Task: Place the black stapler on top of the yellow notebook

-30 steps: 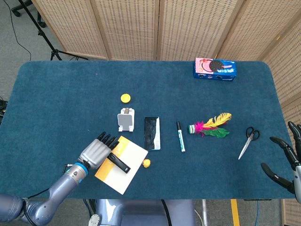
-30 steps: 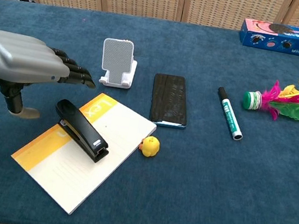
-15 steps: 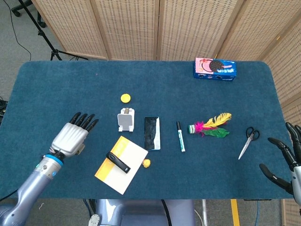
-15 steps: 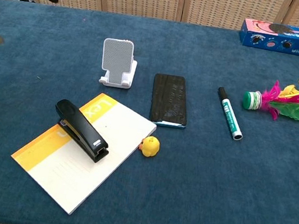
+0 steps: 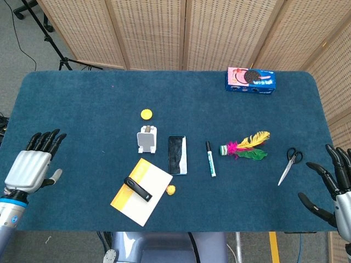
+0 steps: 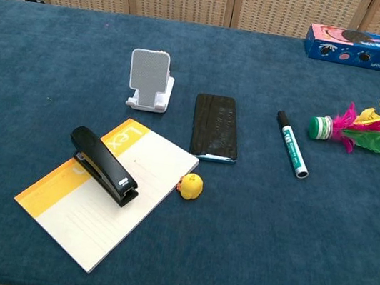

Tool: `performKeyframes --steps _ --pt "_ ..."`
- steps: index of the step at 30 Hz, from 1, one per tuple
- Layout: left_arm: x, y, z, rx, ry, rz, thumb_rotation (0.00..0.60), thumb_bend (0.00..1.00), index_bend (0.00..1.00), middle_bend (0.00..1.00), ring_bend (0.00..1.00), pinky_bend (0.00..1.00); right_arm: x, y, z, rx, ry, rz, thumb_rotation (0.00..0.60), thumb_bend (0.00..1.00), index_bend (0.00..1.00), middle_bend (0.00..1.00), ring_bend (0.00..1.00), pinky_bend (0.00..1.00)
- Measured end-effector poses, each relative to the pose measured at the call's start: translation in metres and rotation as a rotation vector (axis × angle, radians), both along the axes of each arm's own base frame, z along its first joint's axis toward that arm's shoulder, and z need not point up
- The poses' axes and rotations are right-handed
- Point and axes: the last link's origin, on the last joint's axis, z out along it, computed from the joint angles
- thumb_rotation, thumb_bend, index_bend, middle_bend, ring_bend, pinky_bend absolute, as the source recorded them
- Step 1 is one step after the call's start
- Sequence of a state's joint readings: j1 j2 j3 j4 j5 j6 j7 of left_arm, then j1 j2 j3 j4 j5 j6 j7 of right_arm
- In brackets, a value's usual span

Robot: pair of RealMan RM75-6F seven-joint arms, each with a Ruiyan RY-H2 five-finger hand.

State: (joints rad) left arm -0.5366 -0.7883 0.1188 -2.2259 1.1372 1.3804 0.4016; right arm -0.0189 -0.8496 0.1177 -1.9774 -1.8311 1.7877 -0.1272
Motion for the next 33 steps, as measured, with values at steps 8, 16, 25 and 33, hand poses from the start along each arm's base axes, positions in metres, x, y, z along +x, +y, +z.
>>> performKeyframes --steps 8,16,25,33 --pt "-0.013 -0.03 0.019 0.07 -0.06 0.007 0.6 0.33 0.0 0.0 0.0 0.0 0.002 0.0 -0.003 0.013 0.008 0.002 0.6 0.21 0.26 0.02 0.01 0.0" --pt "-0.027 -0.047 0.024 0.082 -0.04 0.005 0.6 0.33 0.0 0.0 0.0 0.0 0.001 0.0 -0.002 0.013 0.006 0.0 0.6 0.21 0.26 0.02 0.01 0.0" --pt "-0.051 -0.046 0.033 0.095 -0.007 0.037 0.6 0.33 0.0 0.0 0.0 0.0 0.003 0.001 -0.005 0.027 0.019 0.004 0.6 0.21 0.26 0.02 0.01 0.0" --pt "-0.062 -0.043 0.039 0.12 0.007 0.057 0.6 0.33 0.0 0.0 0.0 0.0 0.001 0.002 -0.008 0.054 0.027 -0.009 0.6 0.21 0.26 0.02 0.01 0.0"
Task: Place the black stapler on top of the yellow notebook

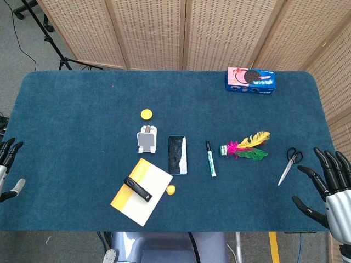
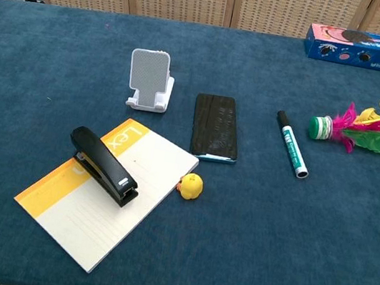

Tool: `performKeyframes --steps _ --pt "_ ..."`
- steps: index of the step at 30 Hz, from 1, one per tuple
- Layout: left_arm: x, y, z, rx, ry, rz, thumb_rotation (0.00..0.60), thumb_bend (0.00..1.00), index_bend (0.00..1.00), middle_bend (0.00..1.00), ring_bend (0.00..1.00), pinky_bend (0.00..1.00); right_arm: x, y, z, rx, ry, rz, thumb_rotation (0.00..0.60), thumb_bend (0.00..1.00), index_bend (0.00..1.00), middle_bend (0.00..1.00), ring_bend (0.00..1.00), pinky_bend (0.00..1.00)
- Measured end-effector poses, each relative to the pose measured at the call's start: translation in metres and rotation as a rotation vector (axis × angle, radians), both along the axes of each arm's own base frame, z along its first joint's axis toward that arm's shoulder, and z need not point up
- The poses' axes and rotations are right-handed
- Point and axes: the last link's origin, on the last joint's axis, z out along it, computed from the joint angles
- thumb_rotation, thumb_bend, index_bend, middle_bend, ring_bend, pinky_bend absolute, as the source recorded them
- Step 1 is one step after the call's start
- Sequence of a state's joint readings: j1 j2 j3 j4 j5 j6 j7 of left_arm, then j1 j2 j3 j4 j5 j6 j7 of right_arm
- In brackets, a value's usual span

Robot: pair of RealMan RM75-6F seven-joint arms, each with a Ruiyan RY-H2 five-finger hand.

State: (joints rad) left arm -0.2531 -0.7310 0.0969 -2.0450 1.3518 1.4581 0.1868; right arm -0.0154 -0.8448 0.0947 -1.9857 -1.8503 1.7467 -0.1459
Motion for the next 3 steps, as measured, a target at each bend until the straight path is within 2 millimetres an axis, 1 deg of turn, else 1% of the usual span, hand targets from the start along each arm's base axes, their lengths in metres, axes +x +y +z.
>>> performKeyframes --steps 3 --pt "0.0005 -0.0007 -0.0001 0.001 -0.004 -0.001 0.6 0.33 0.0 0.0 0.0 0.0 -0.0009 -0.0001 0.0 0.001 -0.002 -0.005 0.6 0.21 0.26 0.02 0.01 0.0"
